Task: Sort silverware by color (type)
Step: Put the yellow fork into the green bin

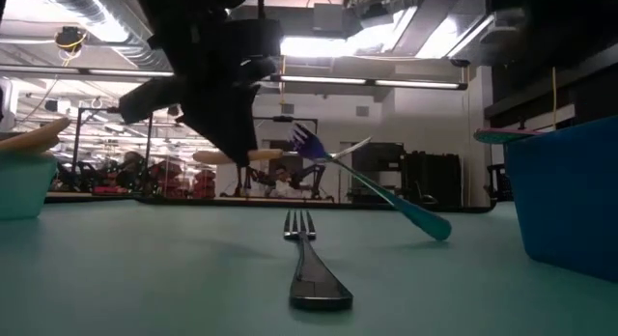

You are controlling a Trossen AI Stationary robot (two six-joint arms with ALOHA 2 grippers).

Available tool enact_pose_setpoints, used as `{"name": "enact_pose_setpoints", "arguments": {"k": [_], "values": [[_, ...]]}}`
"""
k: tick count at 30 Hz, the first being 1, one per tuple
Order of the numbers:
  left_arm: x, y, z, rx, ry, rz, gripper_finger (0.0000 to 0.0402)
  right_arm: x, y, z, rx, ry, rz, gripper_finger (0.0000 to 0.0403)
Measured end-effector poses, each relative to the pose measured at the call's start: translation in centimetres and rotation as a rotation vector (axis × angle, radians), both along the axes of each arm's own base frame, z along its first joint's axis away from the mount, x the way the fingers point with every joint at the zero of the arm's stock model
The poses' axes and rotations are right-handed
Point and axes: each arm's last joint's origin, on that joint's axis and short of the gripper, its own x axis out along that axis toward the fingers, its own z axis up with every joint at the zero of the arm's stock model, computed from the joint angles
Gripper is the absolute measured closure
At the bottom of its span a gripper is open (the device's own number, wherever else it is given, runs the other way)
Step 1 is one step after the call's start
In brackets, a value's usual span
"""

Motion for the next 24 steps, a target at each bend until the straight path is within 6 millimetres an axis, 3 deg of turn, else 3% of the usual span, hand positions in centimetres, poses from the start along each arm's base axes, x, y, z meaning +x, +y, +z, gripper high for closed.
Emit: {"name": "enact_pose_setpoints", "arguments": {"k": [7, 13, 24], "values": [[0.0, -0.3, 0.3, 0.232, -0.012, -0.054, 0.0349, 1.5, 0.6, 1.1, -0.050, -0.182, 0.143, 0.0334], [-0.3, -0.7, 0.9, 0.498, -0.059, 0.009, 0.0349, 1.9, 0.8, 1.5, -0.094, -0.247, 0.209, 0.0334], [1.2, -1.5, 1.7, 0.372, -0.236, 0.013, 0.0343, 2.2, 0.2, 1.9, -0.295, -0.324, 0.052, 0.0334]]}}
